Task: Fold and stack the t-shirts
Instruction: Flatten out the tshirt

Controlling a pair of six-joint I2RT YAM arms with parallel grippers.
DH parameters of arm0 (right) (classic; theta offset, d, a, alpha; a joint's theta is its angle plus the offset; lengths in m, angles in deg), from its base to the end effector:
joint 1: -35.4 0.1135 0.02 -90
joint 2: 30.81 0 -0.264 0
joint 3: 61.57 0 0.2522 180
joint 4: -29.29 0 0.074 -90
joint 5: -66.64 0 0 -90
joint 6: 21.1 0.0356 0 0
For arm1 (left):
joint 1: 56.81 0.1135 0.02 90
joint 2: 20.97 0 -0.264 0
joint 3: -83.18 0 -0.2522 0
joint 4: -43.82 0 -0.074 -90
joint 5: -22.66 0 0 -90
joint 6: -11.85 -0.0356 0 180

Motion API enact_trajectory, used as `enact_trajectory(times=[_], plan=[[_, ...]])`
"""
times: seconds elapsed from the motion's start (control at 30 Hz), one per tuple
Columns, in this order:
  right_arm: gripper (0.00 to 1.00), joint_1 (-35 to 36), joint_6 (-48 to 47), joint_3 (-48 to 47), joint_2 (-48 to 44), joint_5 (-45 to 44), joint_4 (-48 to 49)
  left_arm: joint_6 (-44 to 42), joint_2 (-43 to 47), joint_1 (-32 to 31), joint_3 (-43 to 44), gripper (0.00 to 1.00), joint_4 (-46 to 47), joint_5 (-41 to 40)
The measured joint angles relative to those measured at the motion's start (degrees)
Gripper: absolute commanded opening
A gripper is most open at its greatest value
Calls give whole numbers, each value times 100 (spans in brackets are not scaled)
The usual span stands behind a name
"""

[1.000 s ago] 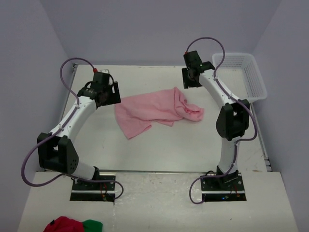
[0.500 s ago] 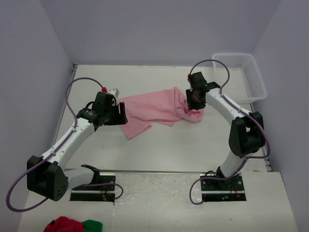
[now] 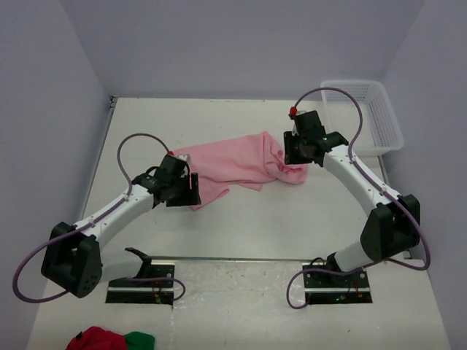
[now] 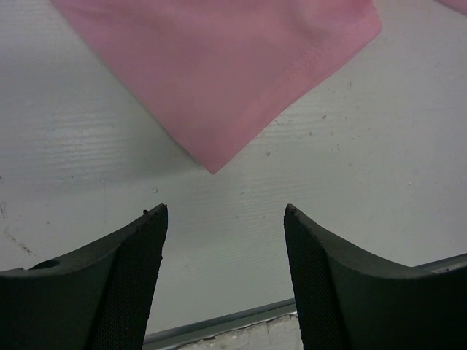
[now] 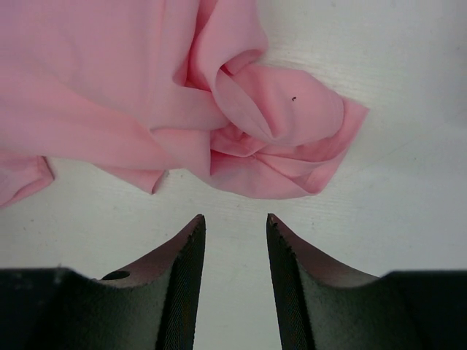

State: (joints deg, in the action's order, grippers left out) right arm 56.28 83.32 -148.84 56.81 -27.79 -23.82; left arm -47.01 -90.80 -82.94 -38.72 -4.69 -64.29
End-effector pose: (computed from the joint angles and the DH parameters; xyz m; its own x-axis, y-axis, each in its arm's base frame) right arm 0.3060 0.1138 0.2878 -0.8048 -0.0413 -0.5921 -0.1156 0.9894 0.0882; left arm 0.2059 -0.1031 0.2149 -0.9068 -0.1304 -0.4010 -0.0063 0.9551 -0.2962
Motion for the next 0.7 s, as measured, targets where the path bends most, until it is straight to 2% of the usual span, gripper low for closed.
enact_trajectory(times=[0.43, 0.7], plan=[[40, 11, 15, 295, -420, 129, 127, 330, -1084, -452, -9, 54, 516, -575], [40, 11, 13, 321, -616, 251, 170, 448, -1528, -476, -9, 53, 581, -927]])
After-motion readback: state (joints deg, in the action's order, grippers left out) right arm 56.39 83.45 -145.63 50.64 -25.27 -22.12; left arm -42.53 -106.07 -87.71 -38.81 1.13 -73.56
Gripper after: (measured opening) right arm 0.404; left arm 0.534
